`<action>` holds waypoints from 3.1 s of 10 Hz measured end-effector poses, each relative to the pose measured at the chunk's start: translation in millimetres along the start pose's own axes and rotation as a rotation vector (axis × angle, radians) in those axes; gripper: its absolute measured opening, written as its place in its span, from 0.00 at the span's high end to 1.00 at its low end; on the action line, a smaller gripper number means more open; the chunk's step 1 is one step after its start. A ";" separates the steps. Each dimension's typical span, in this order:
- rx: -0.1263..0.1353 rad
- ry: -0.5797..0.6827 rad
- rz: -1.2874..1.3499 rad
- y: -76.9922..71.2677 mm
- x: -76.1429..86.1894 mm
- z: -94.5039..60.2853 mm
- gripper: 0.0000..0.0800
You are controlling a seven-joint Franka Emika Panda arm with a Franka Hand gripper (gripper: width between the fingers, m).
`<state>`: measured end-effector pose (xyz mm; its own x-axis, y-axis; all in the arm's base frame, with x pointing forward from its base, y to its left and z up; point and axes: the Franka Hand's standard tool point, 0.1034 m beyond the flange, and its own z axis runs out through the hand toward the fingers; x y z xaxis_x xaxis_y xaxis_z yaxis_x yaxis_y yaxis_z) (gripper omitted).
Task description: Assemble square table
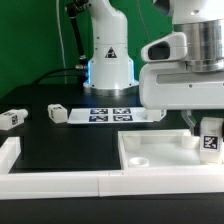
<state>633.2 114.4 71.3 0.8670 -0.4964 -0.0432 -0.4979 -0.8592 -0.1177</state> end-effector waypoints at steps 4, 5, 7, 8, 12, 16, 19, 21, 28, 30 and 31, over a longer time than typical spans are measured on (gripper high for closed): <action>0.014 -0.008 0.531 1.5 -1.6 -0.1 0.63; 0.019 -0.020 0.780 -0.1 -4.4 -0.9 0.63; 0.070 -0.050 1.087 1.2 -2.3 -0.5 0.63; 0.078 -0.049 1.140 2.1 -2.4 -0.2 0.63; 0.060 -0.025 0.874 2.4 -1.4 -1.1 0.49; 0.045 0.002 0.421 -0.6 -2.1 -0.8 0.20; -0.008 0.020 0.048 -1.1 -5.2 -0.1 0.19; -0.034 0.016 -0.143 -9.6 -12.6 2.2 0.19; -0.057 0.009 0.167 7.4 -8.2 2.6 0.60; -0.066 0.015 0.247 13.3 -6.1 1.7 0.60; -0.076 0.017 0.254 17.2 -4.5 1.2 0.60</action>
Offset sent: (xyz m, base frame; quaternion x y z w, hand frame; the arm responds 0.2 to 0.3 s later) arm -0.0120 -0.0009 -0.0010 0.0104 0.0088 0.3207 0.9471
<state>620.7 102.0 68.3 0.7140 -0.6987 -0.0448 -0.7001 -0.7134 -0.0304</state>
